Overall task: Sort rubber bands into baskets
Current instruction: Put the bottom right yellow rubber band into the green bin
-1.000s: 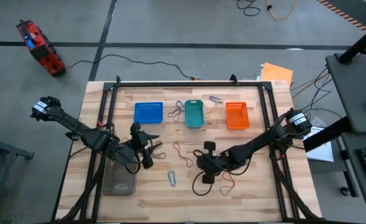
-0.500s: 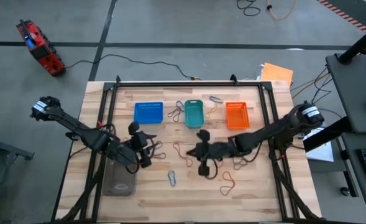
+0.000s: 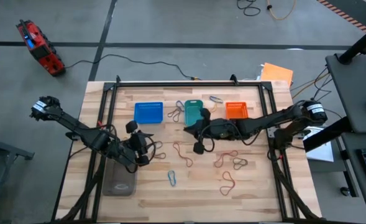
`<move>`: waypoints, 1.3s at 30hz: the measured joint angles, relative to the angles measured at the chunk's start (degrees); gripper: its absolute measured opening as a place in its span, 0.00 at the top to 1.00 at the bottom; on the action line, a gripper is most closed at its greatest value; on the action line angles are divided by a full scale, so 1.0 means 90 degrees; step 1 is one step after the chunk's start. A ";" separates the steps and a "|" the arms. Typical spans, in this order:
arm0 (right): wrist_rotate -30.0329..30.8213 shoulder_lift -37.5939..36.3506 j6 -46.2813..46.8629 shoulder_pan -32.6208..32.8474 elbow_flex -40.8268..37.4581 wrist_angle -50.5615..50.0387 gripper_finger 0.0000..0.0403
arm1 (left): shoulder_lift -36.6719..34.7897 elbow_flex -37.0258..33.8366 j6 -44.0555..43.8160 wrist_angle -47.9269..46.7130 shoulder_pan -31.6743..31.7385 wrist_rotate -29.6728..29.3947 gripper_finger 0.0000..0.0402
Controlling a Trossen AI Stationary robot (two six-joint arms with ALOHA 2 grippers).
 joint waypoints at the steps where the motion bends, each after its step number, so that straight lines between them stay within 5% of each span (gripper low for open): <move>1: -0.0003 -0.0011 -0.0006 -0.0022 0.0000 0.0005 0.97 | 0.0000 0.0000 0.0027 -0.0001 0.0003 -0.0031 0.67; 21: -0.0163 -0.0225 -0.0280 -0.0036 0.0000 0.0000 0.97 | 0.0000 0.0000 0.0059 0.0335 0.0018 -0.0267 0.67; 32: -0.0165 -0.0540 -0.0132 -0.0337 0.0000 0.0133 0.97 | 0.0000 0.0000 0.1055 0.0631 0.0066 -0.0735 0.67; 39: -0.0163 -0.0805 0.0087 -0.0824 0.0000 0.0145 0.97 | 0.0000 0.0000 0.1423 0.0630 0.0141 -0.0427 0.67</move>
